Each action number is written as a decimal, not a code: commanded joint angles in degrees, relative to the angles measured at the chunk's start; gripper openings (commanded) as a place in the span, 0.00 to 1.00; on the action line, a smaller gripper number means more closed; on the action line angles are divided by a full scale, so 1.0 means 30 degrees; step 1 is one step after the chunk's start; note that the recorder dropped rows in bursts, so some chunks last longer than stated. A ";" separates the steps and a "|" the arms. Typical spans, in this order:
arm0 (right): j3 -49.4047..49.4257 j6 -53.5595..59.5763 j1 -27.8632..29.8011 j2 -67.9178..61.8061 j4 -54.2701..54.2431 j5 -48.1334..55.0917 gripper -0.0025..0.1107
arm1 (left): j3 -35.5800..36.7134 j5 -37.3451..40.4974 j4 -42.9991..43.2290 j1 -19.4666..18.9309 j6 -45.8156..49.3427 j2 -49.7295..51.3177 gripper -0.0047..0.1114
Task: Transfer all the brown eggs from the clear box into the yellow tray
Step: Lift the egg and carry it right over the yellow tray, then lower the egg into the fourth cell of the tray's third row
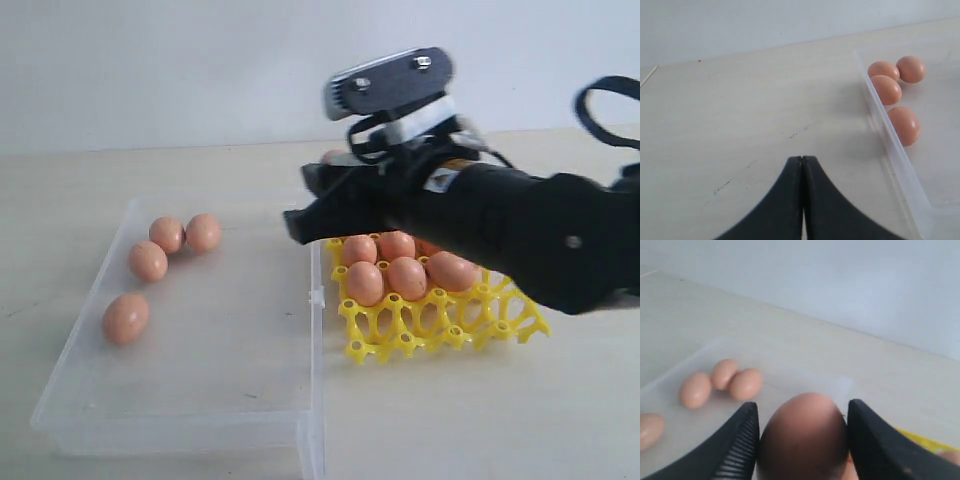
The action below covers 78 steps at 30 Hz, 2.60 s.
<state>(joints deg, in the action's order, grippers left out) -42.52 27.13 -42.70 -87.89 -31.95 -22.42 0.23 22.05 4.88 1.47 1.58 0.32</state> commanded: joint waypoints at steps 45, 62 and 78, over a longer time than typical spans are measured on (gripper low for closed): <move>0.4270 -1.0063 0.9402 -0.3697 0.8843 -0.3581 0.02 | -0.0077 -0.0118 -0.0105 0.0099 -0.0059 -0.0107 0.04; 0.4270 -1.0063 0.9402 -0.5666 0.9293 -0.5856 0.02 | -0.0077 -0.0118 -0.0105 0.0099 -0.0059 -0.0107 0.04; 0.4235 -1.0847 0.9828 -0.5671 0.9854 -0.6142 0.02 | -0.0077 -0.0118 -0.0105 0.0099 -0.0059 -0.0107 0.04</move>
<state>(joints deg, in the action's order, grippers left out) -29.69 -4.69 -13.50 -104.88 -3.09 -39.76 0.23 22.05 4.88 1.47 1.58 0.32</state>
